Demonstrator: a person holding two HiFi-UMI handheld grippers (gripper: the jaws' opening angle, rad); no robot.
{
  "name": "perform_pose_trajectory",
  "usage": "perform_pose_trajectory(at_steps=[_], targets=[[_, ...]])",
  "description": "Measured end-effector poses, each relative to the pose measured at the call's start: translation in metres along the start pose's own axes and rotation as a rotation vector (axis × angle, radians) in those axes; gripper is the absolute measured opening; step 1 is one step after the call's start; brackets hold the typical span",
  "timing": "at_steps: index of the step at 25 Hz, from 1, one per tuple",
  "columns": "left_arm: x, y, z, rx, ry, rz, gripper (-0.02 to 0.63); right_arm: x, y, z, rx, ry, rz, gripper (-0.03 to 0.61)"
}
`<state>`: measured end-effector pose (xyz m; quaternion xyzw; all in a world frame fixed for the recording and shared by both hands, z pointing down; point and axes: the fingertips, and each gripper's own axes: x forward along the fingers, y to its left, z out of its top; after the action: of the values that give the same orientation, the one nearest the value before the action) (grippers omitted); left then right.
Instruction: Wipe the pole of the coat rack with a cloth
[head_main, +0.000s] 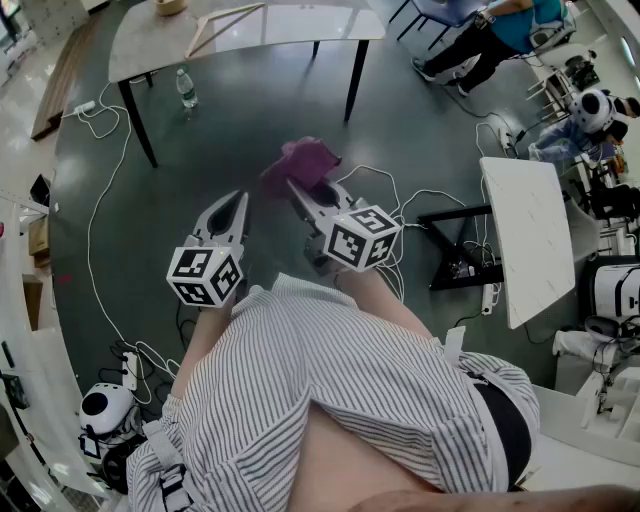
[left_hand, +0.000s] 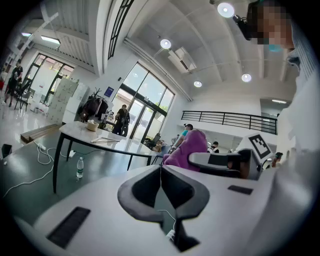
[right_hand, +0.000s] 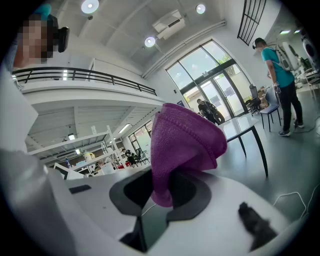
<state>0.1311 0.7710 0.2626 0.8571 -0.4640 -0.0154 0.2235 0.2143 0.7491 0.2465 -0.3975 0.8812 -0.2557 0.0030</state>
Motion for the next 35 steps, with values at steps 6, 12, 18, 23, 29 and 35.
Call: perform_pose_trajectory(at_steps=[6,12,18,23,29,35], targets=[[0.000,0.018,0.010,-0.016,-0.038,0.034,0.015,0.005,-0.002,0.000,-0.012,0.000,0.005,0.077],[0.005,0.023,0.012,-0.012,-0.040,0.056,0.014,0.011,0.006,-0.002,-0.027,0.023,0.052,0.075],[0.002,0.044,0.010,-0.037,-0.030,0.049,0.014,0.032,0.014,-0.004,-0.023,0.021,0.094,0.078],[0.005,0.064,0.011,-0.036,-0.008,0.032,0.015,0.054,0.007,-0.008,-0.006,0.023,0.022,0.078],[0.018,0.081,0.014,-0.008,0.027,-0.037,0.014,0.078,0.008,-0.012,-0.010,0.023,0.020,0.078],[0.058,0.100,0.029,-0.026,0.021,-0.099,0.015,0.117,-0.008,0.004,-0.006,0.004,0.062,0.079]])
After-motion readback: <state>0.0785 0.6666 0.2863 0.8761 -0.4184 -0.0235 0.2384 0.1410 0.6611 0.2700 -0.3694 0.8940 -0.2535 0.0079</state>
